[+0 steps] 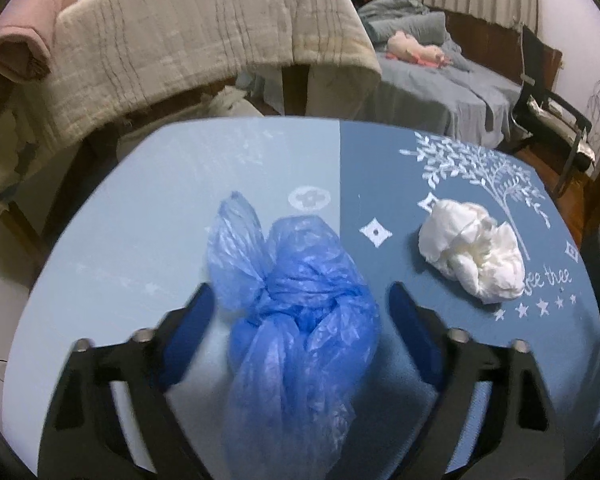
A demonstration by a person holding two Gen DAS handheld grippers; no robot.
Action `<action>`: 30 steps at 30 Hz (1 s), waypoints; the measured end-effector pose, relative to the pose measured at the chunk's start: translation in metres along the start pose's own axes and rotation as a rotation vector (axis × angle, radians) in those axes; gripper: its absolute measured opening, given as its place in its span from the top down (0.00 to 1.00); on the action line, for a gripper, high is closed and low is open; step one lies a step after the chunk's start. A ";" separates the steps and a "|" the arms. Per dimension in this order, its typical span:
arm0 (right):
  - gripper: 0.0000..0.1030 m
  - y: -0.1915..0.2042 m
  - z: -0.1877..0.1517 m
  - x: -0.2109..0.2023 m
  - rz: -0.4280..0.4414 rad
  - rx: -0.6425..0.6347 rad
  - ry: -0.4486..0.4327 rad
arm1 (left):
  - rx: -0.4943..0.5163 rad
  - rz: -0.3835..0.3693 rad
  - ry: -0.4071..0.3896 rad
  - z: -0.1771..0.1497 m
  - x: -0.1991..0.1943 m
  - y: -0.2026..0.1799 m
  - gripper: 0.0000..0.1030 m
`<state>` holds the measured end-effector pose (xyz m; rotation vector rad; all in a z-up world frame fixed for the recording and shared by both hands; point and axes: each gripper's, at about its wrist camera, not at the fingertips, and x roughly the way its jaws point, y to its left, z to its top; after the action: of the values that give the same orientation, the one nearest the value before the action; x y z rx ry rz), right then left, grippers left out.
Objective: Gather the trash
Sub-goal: 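Close the left tool on the blue plastic bag while the right tool grasps the white tissue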
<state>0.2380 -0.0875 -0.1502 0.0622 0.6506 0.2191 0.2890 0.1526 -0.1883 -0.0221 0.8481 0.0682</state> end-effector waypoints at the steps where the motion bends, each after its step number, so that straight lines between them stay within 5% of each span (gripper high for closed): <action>1: 0.06 0.001 -0.001 0.001 0.001 0.000 0.002 | -0.001 -0.005 0.015 0.000 0.003 0.001 0.27; 5: 0.06 0.004 -0.002 0.005 0.006 -0.007 0.011 | -0.006 -0.030 0.038 -0.001 0.008 0.001 0.45; 8: 0.06 0.006 -0.002 0.007 0.008 -0.009 0.016 | -0.007 -0.044 0.025 -0.003 0.005 0.001 0.49; 30: 0.06 0.045 0.021 0.052 0.053 -0.009 0.027 | -0.011 0.006 -0.087 0.009 -0.016 0.032 0.51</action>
<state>0.2828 -0.0320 -0.1587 0.0676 0.6750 0.2743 0.2829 0.1840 -0.1703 -0.0262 0.7605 0.0793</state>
